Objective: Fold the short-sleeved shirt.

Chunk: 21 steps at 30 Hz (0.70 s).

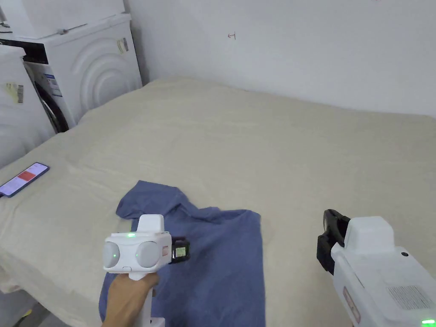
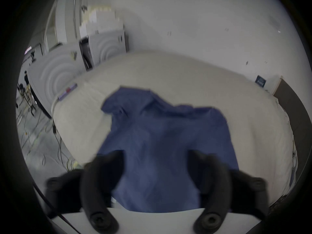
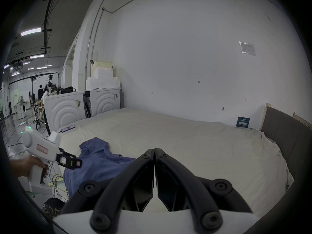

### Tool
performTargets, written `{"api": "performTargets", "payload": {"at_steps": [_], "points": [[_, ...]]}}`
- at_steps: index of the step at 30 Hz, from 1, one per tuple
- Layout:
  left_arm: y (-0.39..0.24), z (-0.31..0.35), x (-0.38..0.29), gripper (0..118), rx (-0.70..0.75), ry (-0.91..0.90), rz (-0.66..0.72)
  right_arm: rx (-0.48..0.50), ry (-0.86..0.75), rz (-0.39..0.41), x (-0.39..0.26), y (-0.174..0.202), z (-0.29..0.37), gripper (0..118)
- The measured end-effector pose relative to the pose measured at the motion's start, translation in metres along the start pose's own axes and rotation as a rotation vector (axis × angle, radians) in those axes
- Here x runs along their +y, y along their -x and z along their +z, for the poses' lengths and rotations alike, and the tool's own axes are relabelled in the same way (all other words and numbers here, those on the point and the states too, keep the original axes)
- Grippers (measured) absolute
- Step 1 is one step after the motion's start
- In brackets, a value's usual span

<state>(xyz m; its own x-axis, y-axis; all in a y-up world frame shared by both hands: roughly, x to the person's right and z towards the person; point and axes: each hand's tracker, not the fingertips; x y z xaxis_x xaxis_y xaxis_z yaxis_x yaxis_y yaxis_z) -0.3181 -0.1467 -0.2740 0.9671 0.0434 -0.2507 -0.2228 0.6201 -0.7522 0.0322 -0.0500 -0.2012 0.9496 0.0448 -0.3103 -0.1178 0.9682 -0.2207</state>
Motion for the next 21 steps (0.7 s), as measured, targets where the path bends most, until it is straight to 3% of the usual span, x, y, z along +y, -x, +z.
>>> {"api": "performTargets", "payload": {"at_steps": [11, 14, 16, 19, 21], "points": [[-0.013, -0.100, -0.005, 103, 0.031, 0.205, 0.018, -0.050, 0.080, -0.019, -0.026, -0.027, -0.016, 0], [-0.018, -0.101, -0.001, 98, 0.051, 0.219, 0.032, -0.058, 0.094, -0.022, -0.031, -0.033, -0.017, 0], [-0.020, -0.095, 0.004, 76, 0.030, 0.229, 0.025, -0.065, 0.100, -0.026, -0.033, -0.036, -0.016, 0], [-0.028, -0.091, 0.006, 20, -0.004, 0.204, -0.048, -0.070, 0.100, -0.047, -0.034, -0.040, -0.015, 0], [-0.041, -0.053, -0.009, 9, 0.009, 0.197, -0.083, -0.071, 0.097, -0.052, -0.034, -0.041, -0.014, 0]]}}
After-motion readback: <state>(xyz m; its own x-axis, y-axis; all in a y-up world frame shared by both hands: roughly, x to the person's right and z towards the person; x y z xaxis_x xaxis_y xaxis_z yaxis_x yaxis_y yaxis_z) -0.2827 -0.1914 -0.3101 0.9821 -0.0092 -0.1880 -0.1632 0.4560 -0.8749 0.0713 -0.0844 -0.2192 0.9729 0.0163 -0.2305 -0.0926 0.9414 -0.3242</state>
